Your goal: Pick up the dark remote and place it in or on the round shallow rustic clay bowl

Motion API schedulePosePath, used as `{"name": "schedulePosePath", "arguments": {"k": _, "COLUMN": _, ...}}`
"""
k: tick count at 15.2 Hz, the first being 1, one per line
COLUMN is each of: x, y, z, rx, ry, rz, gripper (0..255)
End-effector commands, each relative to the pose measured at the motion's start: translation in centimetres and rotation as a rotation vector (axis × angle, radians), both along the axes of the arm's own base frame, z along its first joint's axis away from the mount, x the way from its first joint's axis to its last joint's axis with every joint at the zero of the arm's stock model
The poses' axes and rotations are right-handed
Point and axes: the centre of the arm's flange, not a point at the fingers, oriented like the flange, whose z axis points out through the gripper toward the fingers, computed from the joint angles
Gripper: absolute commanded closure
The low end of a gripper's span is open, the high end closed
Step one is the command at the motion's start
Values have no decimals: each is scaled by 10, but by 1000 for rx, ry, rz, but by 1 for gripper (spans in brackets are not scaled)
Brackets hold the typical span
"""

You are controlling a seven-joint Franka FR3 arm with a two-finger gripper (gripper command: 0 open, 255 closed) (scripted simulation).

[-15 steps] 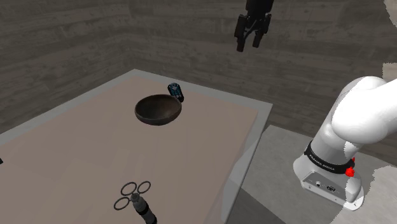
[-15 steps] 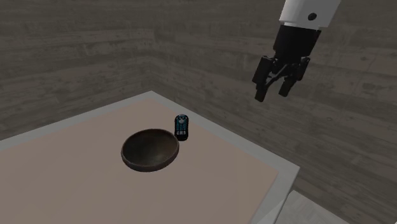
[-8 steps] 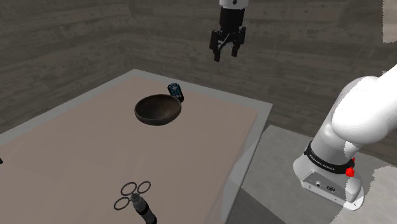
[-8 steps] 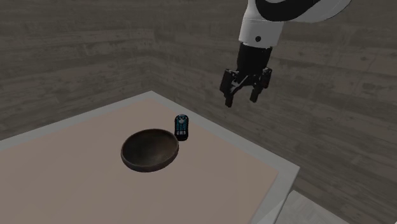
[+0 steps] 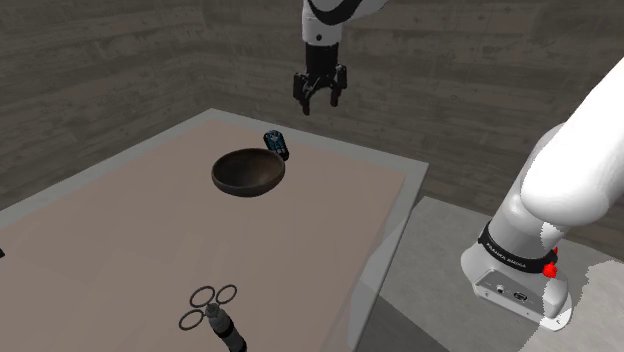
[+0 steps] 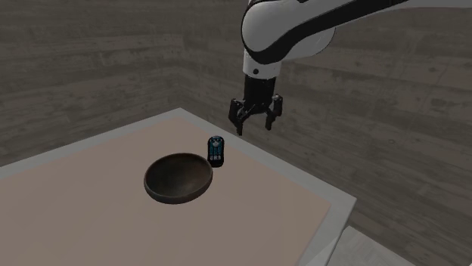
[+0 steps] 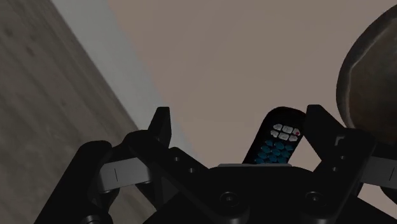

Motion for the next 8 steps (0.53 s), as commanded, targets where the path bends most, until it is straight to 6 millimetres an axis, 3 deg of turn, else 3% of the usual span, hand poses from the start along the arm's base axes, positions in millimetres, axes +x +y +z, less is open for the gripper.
{"name": "schedulePosePath", "arguments": {"k": 1, "x": 22, "y": 7, "z": -13, "rx": -5, "ry": 8, "rz": -15, "gripper": 0}}
{"name": "schedulePosePath", "arguments": {"k": 8, "x": 101, "y": 31, "z": -64, "rx": -25, "ry": 33, "rz": -65, "gripper": 0}}
